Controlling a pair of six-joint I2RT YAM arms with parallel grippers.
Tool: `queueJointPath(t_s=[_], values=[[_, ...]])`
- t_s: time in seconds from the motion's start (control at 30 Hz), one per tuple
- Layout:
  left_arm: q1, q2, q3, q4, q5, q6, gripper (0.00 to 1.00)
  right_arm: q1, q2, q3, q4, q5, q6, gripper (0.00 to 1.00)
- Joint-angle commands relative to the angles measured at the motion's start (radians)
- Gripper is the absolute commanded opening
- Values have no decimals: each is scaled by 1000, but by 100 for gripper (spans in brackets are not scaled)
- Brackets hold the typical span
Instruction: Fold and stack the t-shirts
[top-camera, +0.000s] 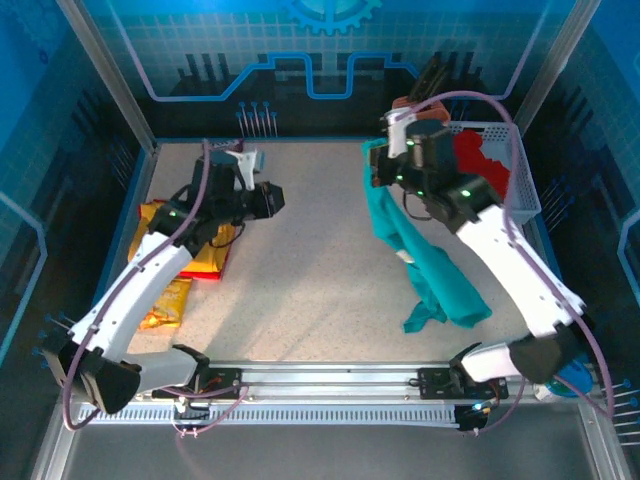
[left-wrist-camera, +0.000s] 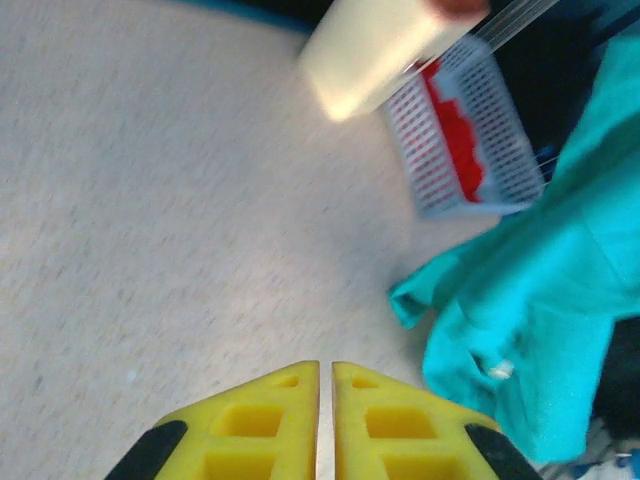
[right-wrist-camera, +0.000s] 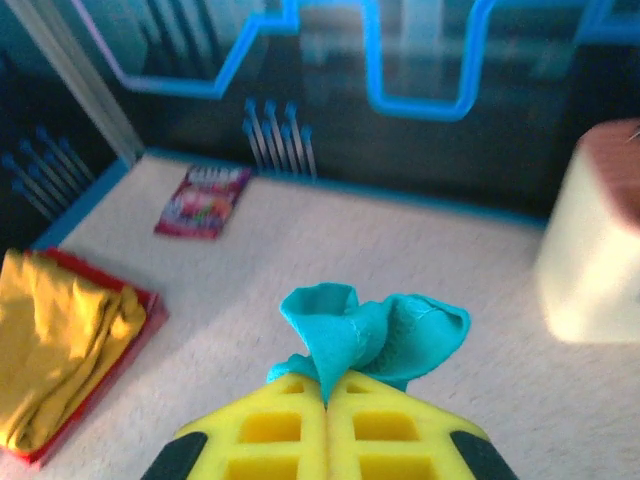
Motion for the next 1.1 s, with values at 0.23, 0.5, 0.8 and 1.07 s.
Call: queueJointPath(t_s=[0.23, 0.5, 0.8, 1.07], values=[[0, 11, -196, 33, 7, -52, 37, 42, 627, 590, -85, -11, 74, 9], [-177, 60, -357, 121, -21, -149, 52, -8, 782, 801, -315, -3, 71, 87], [-416, 289, -363, 315, -18, -287, 52, -46, 182, -155, 13, 93, 183, 100], [-487, 547, -165, 345, -25, -301, 42, -98, -183, -607, -63, 182, 343, 98]])
